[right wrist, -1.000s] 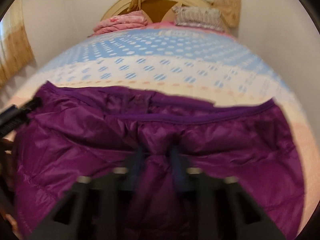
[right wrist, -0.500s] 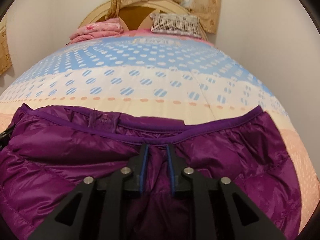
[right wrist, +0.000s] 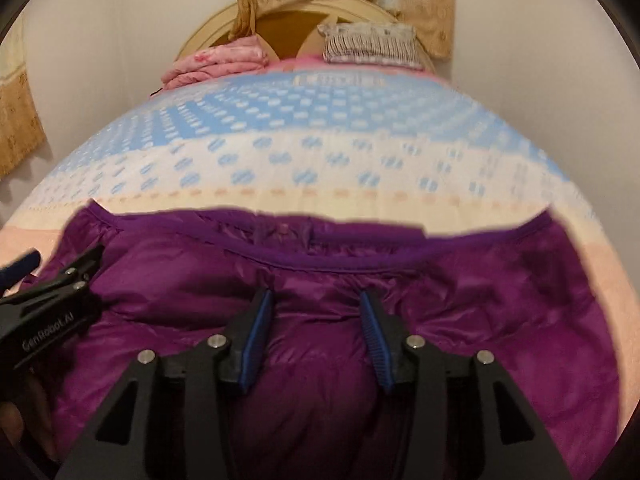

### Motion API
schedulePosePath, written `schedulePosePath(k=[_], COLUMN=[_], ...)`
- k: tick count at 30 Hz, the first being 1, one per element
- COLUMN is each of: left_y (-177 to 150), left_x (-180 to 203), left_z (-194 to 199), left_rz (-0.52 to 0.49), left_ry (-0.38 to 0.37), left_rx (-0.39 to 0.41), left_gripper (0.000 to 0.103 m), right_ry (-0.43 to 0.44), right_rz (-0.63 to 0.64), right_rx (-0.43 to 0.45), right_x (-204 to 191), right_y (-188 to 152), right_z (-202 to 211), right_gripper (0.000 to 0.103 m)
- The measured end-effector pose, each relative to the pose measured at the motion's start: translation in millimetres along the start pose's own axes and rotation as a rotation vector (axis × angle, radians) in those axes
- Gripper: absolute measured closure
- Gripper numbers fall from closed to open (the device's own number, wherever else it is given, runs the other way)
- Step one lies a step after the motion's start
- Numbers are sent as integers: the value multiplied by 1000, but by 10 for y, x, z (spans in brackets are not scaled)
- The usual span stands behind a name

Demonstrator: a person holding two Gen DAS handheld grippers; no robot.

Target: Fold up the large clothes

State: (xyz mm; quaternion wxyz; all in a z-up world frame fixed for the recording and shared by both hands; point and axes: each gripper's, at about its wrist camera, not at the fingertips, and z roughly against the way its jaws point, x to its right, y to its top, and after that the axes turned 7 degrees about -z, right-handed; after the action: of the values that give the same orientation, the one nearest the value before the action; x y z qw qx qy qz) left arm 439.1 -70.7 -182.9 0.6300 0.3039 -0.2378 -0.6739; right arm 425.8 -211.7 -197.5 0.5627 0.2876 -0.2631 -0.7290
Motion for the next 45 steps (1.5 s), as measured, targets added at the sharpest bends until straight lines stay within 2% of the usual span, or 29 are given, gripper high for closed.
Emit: schedulePosePath(k=[3,10,19,31,35,39,42,45], left_y=[-15,-35,-50,-43,-65,-224,-399,-536], left_x=[-31,78,48,48,-56,-214,-268,-246], left_z=[-137,-238,-267,-300,-116,336,521,525], left_rz=[25,0,-5,-6,-3,1,-25,-38], left_ry=[-37,-16,-18,-25,-52,-110,-105,-92], left_rx=[-47,-94,-107,-121,-150,-101,-74,-63], left_gripper=[4,1,1,1,1,1,1,1], right_ry=[-11,-49,-93,-104,-89,-46,-48,-43], right_rz=[16,37,67,77,91,65,64,57], right_rx=[-2,-29,-53,-55,-94,-42,10,15], right_x=[-35,-48,-104,-123,-116,-51,-25,-24], right_y=[7,-5,-19,-23,4,-118,-285,-406], right_z=[-39,-152,-222,-253,-193,238,504,537], right_gripper=[54,53,52,52,50,28,25,25])
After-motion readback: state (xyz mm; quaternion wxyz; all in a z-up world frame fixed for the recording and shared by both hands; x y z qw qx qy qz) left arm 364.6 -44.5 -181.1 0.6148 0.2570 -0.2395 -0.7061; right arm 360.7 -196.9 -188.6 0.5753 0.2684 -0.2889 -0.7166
